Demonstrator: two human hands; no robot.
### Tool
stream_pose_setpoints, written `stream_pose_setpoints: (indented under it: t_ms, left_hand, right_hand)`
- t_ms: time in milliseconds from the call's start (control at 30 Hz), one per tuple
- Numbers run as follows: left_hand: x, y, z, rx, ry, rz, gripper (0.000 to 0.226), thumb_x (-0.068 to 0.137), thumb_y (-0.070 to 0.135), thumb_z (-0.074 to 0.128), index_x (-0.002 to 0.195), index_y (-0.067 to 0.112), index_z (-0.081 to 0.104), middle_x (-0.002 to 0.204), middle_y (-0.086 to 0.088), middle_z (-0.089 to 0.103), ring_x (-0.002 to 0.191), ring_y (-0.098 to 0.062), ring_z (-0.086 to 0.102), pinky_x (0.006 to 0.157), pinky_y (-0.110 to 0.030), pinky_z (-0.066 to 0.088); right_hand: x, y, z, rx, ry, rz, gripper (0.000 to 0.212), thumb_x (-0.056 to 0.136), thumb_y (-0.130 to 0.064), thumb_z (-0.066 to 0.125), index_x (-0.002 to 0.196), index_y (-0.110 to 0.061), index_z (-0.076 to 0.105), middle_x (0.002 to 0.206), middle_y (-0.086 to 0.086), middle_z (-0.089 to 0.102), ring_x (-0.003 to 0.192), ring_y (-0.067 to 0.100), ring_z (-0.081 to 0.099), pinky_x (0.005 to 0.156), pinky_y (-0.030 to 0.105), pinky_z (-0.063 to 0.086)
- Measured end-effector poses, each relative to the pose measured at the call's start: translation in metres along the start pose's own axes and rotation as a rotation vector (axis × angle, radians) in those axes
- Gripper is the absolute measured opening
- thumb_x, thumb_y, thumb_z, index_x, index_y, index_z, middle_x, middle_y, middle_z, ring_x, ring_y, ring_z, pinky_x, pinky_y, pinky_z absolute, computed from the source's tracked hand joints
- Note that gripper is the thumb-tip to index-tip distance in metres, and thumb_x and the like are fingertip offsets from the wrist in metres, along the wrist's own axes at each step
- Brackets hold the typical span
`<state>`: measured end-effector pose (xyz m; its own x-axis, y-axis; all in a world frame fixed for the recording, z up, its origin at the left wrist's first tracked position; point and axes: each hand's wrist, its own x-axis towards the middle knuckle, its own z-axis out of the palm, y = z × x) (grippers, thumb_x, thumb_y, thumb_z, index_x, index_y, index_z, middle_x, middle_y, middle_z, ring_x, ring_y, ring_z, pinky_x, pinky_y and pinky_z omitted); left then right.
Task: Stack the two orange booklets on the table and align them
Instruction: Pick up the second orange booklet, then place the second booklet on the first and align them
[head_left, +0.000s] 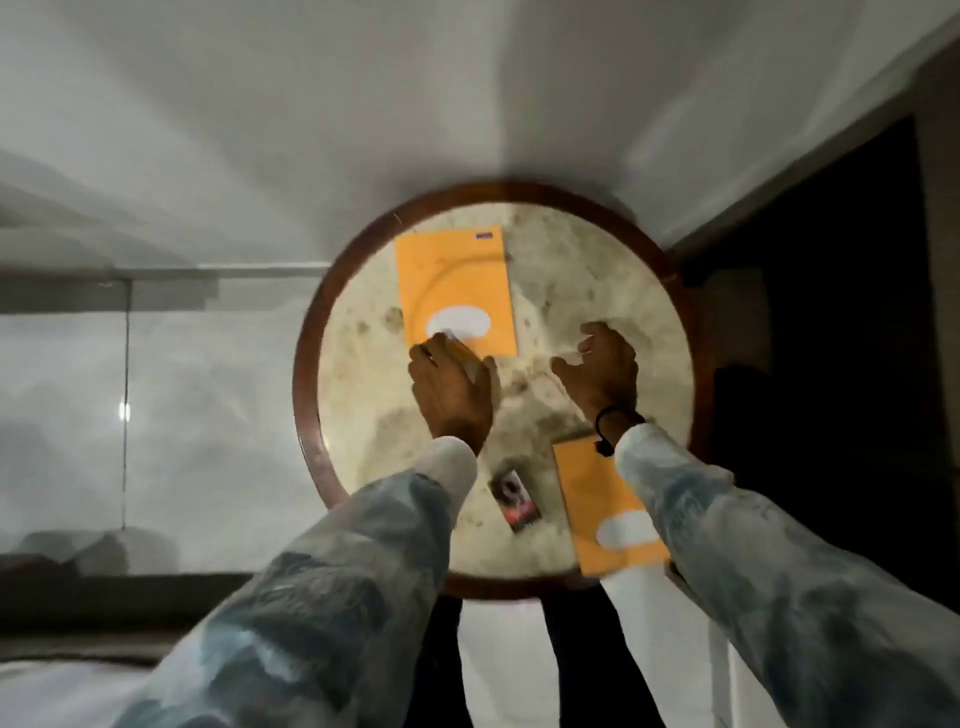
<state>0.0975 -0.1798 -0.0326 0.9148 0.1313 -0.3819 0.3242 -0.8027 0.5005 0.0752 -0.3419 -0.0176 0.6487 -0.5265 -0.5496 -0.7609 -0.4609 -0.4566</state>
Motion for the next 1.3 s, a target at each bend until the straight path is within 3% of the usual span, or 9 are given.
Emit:
stream_pose_setpoints:
  t_ms: [233, 367, 467, 600, 767, 867, 1067, 1233, 1300]
  left_hand:
    - [-0.169, 0.025, 0.067, -0.1, -0.389, -0.161, 0.052, 0.095, 0.024, 0.063, 0.138, 0.002, 0.043, 0.146, -0.019, 0.042, 0.137, -0.037, 0.042, 0.11, -0.045, 0.037]
    - [-0.197, 0.037, 0.106, 0.013, -0.381, -0.252, 0.055, 0.092, 0.024, 0.067, 0.133, -0.001, 0.04, 0.141, -0.023, 0.042, 0.131, -0.042, 0.045, 0.103, -0.048, 0.043]
    - [-0.195, 0.041, 0.121, 0.039, -0.309, -0.331, 0.058, 0.091, 0.026, 0.07, 0.133, -0.001, 0.041, 0.14, -0.024, 0.042, 0.131, -0.044, 0.044, 0.105, -0.05, 0.043]
    - [-0.18, 0.043, 0.124, -0.025, -0.234, -0.38, 0.051, 0.088, 0.03, 0.07, 0.124, -0.002, 0.051, 0.133, -0.025, 0.051, 0.124, -0.045, 0.05, 0.103, -0.05, 0.043]
    - [-0.124, 0.049, 0.09, -0.205, -0.167, -0.258, 0.047, 0.081, 0.025, 0.078, 0.116, 0.001, 0.057, 0.123, -0.021, 0.055, 0.112, -0.041, 0.056, 0.098, -0.046, 0.048]
    - [-0.058, 0.047, 0.047, -0.221, -0.097, -0.193, 0.049, 0.079, 0.026, 0.082, 0.115, 0.001, 0.059, 0.12, -0.022, 0.058, 0.109, -0.039, 0.058, 0.091, -0.041, 0.046]
    - [0.081, 0.018, -0.027, -0.169, 0.027, -0.153, 0.059, 0.075, 0.032, 0.085, 0.121, 0.001, 0.063, 0.119, -0.023, 0.064, 0.11, -0.04, 0.062, 0.093, -0.043, 0.053]
    - [0.127, -0.006, -0.04, 0.002, -0.074, -0.11, 0.041, 0.086, 0.028, 0.07, 0.111, -0.004, 0.064, 0.12, -0.026, 0.065, 0.109, -0.045, 0.06, 0.09, -0.045, 0.05]
    - [0.121, -0.006, -0.036, 0.041, -0.108, -0.094, 0.043, 0.092, 0.029, 0.065, 0.12, -0.003, 0.057, 0.129, -0.026, 0.056, 0.115, -0.046, 0.056, 0.094, -0.047, 0.048]
  right_hand:
    - [-0.078, 0.145, -0.04, -0.147, -0.059, 0.189, 0.078, 0.069, -0.031, 0.079, 0.137, -0.01, 0.049, 0.138, 0.02, 0.056, 0.126, 0.043, 0.055, 0.101, 0.057, 0.049]
    - [-0.074, 0.23, -0.021, -0.051, -0.133, 0.34, 0.105, 0.053, -0.06, 0.081, 0.138, -0.012, 0.041, 0.143, 0.018, 0.051, 0.129, 0.045, 0.055, 0.101, 0.061, 0.05]
    - [-0.077, 0.236, -0.025, 0.038, -0.168, 0.323, 0.101, 0.045, -0.077, 0.072, 0.124, -0.019, 0.049, 0.128, 0.013, 0.063, 0.117, 0.04, 0.064, 0.098, 0.057, 0.055]
    - [-0.077, 0.22, -0.045, 0.01, -0.149, 0.269, 0.066, 0.065, -0.055, 0.086, 0.112, -0.017, 0.058, 0.122, 0.012, 0.067, 0.111, 0.038, 0.066, 0.095, 0.053, 0.057]
    - [-0.051, 0.172, -0.05, 0.122, -0.033, 0.182, 0.052, 0.051, -0.059, 0.083, 0.081, -0.032, 0.051, 0.099, 0.005, 0.071, 0.09, 0.03, 0.07, 0.078, 0.044, 0.061]
    - [-0.031, 0.097, -0.043, 0.124, -0.039, 0.069, 0.047, 0.061, -0.043, 0.088, 0.088, -0.016, 0.061, 0.095, 0.008, 0.072, 0.089, 0.031, 0.069, 0.071, 0.036, 0.055]
    - [0.017, -0.034, 0.017, 0.092, -0.054, -0.084, 0.054, 0.07, -0.042, 0.084, 0.107, -0.008, 0.065, 0.112, 0.014, 0.071, 0.108, 0.036, 0.066, 0.082, 0.038, 0.052]
    - [0.044, -0.072, 0.061, -0.003, -0.04, -0.135, 0.053, 0.074, -0.039, 0.081, 0.111, -0.005, 0.062, 0.119, 0.016, 0.066, 0.114, 0.037, 0.061, 0.082, 0.038, 0.049]
    - [0.048, -0.067, 0.069, -0.004, -0.005, -0.128, 0.049, 0.073, -0.04, 0.082, 0.103, -0.006, 0.062, 0.114, 0.016, 0.066, 0.109, 0.038, 0.062, 0.075, 0.036, 0.043]
